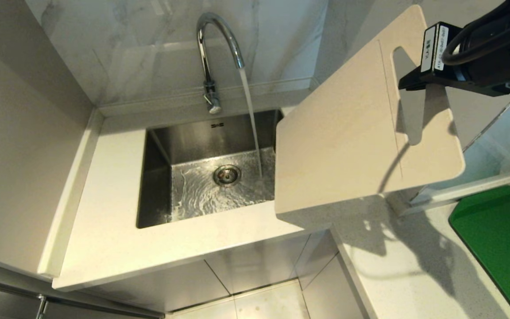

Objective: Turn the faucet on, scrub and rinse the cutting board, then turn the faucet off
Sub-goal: Pick up the cutting board

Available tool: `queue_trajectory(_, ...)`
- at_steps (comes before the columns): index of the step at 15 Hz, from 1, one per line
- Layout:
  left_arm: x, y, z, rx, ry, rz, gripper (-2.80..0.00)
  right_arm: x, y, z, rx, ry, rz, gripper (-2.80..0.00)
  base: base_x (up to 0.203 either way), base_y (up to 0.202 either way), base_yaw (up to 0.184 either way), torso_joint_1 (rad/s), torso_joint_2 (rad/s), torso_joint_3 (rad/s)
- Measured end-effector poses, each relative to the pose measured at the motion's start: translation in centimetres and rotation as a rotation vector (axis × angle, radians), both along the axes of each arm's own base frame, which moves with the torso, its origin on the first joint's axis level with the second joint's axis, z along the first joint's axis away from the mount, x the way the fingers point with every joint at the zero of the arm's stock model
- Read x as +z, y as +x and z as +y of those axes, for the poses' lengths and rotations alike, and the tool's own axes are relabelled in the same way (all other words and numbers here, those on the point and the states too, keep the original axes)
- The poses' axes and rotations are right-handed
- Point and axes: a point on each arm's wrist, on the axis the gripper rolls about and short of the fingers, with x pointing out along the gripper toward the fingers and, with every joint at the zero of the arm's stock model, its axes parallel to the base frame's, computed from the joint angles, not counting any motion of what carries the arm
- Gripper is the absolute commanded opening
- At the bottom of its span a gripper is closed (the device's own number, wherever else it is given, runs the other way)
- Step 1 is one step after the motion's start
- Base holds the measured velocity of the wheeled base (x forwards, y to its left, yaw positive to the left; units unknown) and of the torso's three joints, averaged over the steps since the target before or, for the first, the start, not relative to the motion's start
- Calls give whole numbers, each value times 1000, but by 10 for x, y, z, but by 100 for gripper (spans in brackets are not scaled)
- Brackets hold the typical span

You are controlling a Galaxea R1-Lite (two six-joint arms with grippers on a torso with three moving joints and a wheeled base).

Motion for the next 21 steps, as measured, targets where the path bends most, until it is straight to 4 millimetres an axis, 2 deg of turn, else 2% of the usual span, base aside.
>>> queue_trajectory(5, 0, 0, 0, 0, 0, 0, -280, 3, 5, -10, -65, 73, -18, -280, 0, 0, 0, 0, 0, 0)
queue_trajectory(12, 0, 0, 0, 0, 0, 0, -280, 0, 13, -10, -82, 118, -6, -280, 0, 0, 0, 0, 0, 0)
queue_trajectory(17, 0, 0, 0, 0, 0, 0, -280, -3, 23, -6, -135, 288, 28, -280, 0, 0, 0, 0, 0, 0)
queue_trajectory(21, 0, 0, 0, 0, 0, 0, -280, -4, 26, -4, -143, 504, 81, -280, 0, 0, 0, 0, 0, 0)
